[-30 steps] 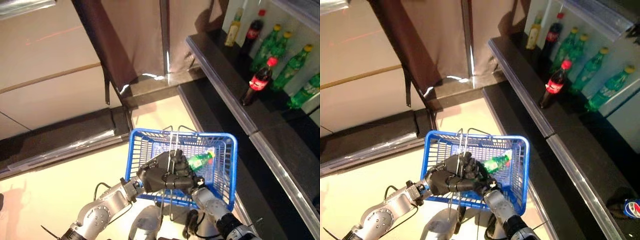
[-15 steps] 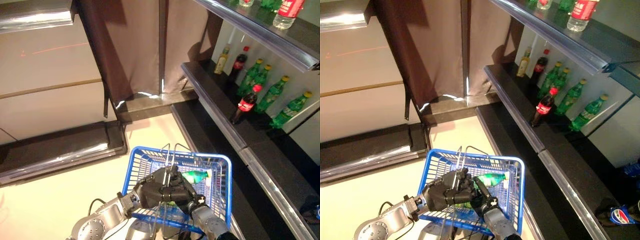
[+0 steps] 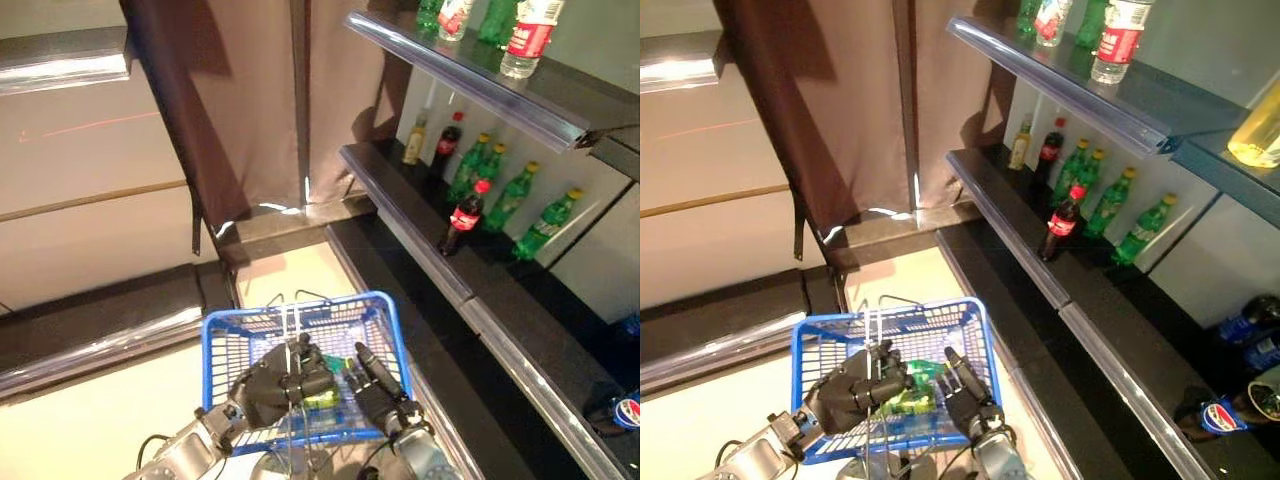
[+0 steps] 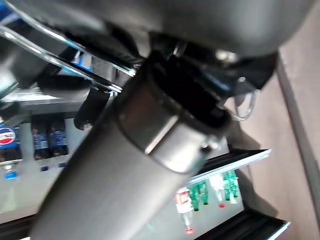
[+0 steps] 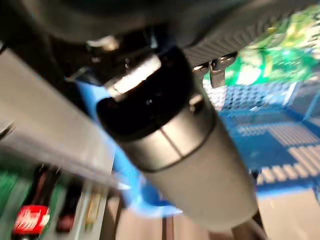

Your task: Pick up the drink and place into the basket.

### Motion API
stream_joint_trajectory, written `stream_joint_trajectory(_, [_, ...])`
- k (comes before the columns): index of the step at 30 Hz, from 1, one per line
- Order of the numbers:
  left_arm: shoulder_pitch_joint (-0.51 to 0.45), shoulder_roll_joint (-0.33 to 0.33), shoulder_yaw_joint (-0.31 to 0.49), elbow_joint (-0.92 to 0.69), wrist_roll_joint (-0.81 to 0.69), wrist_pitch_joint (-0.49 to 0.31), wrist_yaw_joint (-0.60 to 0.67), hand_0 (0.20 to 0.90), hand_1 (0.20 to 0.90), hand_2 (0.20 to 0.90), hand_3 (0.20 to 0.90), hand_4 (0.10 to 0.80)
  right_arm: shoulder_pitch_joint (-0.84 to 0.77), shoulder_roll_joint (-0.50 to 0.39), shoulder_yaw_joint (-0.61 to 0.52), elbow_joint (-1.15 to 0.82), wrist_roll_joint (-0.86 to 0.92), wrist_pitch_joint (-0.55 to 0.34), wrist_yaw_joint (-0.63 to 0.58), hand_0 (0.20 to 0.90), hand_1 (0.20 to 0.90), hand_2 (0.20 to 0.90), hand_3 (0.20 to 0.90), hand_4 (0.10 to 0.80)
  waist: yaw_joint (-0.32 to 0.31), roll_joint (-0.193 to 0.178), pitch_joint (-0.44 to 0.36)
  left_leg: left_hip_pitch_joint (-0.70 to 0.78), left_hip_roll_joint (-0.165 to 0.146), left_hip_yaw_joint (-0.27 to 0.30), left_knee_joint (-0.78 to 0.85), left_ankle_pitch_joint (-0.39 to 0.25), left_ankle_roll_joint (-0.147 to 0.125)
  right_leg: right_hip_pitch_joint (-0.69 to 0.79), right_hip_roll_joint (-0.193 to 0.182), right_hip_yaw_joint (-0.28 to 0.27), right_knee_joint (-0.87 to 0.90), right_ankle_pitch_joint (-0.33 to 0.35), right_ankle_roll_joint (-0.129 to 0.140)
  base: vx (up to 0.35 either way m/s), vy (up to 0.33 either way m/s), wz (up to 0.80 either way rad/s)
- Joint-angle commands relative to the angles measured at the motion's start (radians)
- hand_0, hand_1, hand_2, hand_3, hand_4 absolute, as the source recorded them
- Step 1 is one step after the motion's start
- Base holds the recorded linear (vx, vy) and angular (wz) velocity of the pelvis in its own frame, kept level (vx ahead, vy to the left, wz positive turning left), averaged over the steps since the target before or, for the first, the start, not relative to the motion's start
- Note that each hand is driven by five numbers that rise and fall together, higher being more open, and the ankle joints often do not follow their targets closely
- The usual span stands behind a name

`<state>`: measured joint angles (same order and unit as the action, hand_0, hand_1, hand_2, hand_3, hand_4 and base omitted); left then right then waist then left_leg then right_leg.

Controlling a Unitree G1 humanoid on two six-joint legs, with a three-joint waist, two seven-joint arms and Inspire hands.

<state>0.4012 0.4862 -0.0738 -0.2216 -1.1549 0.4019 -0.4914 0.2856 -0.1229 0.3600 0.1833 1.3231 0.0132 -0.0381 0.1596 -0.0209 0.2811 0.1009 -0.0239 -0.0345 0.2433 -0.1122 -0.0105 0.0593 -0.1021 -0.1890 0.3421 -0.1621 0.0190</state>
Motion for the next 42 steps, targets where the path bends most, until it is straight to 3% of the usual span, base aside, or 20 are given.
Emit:
stream_joint_trajectory(1, [0.021,-0.065,0.059,-0.256,-0.140,-0.139,-0.272,0.300,0.300,0.300,0.200,0.100,0.046,-0.061,-0.038,-0.166,-0.081,0.005,0.147,0.900,0.900,0.900,0.900,0.800,-0.025,0.005,-0.094,-0.057,-0.042,0.055,0.013,0.086,0.075,0.035,0.019,0.002,-0.121,0.162,0.050,-0.007,-0.046,-0.14])
stream_joint_trajectory(10, [0.128,-0.071,0.093,-0.187,-0.094,-0.198,-0.303,0.300,0.300,0.300,0.200,0.100,0.188,-0.147,-0.125,-0.329,-0.139,0.075,0.349,0.900,0.900,0.900,0.900,0.800,-0.065,-0.014,-0.092,-0.042,-0.037,0.077,0.018,0.083,0.072,0.045,0.023,0.018,-0.130,0.165,0.052,0.021,-0.028,-0.08])
stream_joint_trajectory(16, [0.177,-0.070,0.081,-0.090,0.040,-0.361,-0.118,0.300,0.300,0.300,0.200,0.100,0.249,-0.178,-0.191,-0.432,-0.140,0.072,0.503,0.900,0.900,0.900,0.900,0.800,-0.101,-0.017,-0.106,-0.028,-0.038,0.088,0.006,0.084,0.069,0.052,0.023,0.031,-0.145,0.163,0.049,-0.003,-0.007,-0.10])
stream_joint_trajectory(22, [0.210,-0.087,0.057,0.040,0.087,-0.430,0.013,0.300,0.300,0.300,0.200,0.100,0.270,-0.169,-0.234,-0.420,-0.163,0.060,0.588,0.900,0.900,0.900,0.900,0.800,-0.125,-0.027,-0.118,-0.015,-0.038,0.094,-0.019,0.081,0.068,0.051,0.020,0.034,-0.170,0.167,0.052,-0.070,-0.024,-0.10])
stream_joint_trajectory(31, [0.148,-0.155,0.021,0.333,0.206,-0.545,0.224,0.300,0.300,0.300,0.200,0.100,0.238,-0.169,-0.257,-0.208,-0.259,0.019,0.531,0.900,0.900,0.900,0.900,0.800,-0.169,-0.045,-0.130,-0.007,-0.027,0.129,-0.085,0.085,0.063,0.034,0.019,0.074,-0.242,0.197,0.064,-0.171,-0.024,-0.25])
stream_joint_trajectory(38, [0.070,-0.188,-0.008,0.528,0.252,-0.606,0.286,0.300,0.300,0.300,0.200,0.100,0.193,-0.157,-0.234,-0.022,-0.331,-0.009,0.456,0.900,0.900,0.900,0.900,0.800,-0.197,-0.046,-0.139,0.000,-0.021,0.163,-0.126,0.092,0.059,0.021,0.011,0.101,-0.278,0.227,0.077,-0.131,0.034,-0.27])
stream_joint_trajectory(42, [-0.071,-0.231,-0.040,0.803,0.306,-0.648,0.366,0.300,0.300,0.300,0.200,0.100,0.114,-0.102,-0.226,0.297,-0.526,-0.076,0.260,0.900,0.900,0.900,0.900,0.800,-0.252,-0.042,-0.141,0.010,-0.004,0.238,-0.184,0.096,0.052,-0.027,-0.010,0.148,-0.323,0.290,0.117,-0.225,0.061,-0.45])
